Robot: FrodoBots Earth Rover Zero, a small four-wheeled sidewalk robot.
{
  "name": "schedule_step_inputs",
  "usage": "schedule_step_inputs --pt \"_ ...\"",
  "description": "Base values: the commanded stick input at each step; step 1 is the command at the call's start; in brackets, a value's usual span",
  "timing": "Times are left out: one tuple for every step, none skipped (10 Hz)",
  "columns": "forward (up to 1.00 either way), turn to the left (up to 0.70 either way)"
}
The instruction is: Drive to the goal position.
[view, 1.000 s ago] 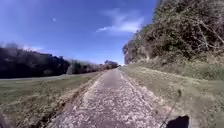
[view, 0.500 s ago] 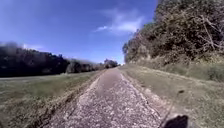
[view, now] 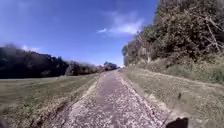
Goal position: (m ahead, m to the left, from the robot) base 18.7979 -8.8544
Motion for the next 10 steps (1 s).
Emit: schedule_step_inputs --pt "0.5 0.0" --pt "0.5 0.0" --pt "0.5 0.0" --pt "0.5 0.0" --pt "0.5 0.0" --pt "0.5 0.0" --pt "0.5 0.0" --pt "0.5 0.0" --pt "0.5 0.0" --pt "0.5 0.0"
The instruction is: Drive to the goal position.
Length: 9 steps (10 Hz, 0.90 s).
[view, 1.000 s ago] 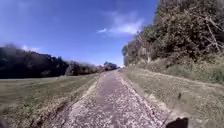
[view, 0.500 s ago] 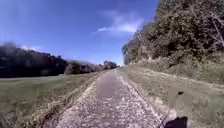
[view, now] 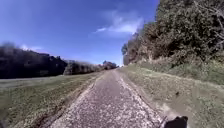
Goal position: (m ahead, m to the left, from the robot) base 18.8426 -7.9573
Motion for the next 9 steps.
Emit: schedule_step_inputs --pt "0.5 0.0" --pt "0.5 0.0" --pt "0.5 0.0" --pt "0.5 0.0" --pt "0.5 0.0" --pt "0.5 0.0" --pt "0.5 0.0" --pt "0.5 0.0" --pt "0.5 0.0"
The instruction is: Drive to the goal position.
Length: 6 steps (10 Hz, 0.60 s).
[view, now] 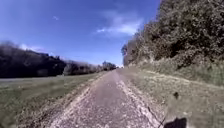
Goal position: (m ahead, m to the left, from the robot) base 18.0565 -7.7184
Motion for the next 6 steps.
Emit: schedule_step_inputs --pt "0.5 0.0" --pt "0.5 0.0" --pt "0.5 0.0" --pt "0.5 0.0" --pt "0.5 0.0" --pt "0.5 0.0"
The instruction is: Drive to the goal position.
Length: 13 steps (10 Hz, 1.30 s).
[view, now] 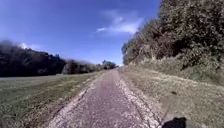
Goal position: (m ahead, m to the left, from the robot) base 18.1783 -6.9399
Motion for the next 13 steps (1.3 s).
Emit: schedule_step_inputs --pt "0.5 0.0" --pt "0.5 0.0" --pt "0.5 0.0" --pt "0.5 0.0" --pt "0.5 0.0" --pt "0.5 0.0" --pt "0.5 0.0" --pt "0.5 0.0" --pt "0.5 0.0" --pt "0.5 0.0" --pt "0.5 0.0" --pt "0.5 0.0" --pt "0.5 0.0"
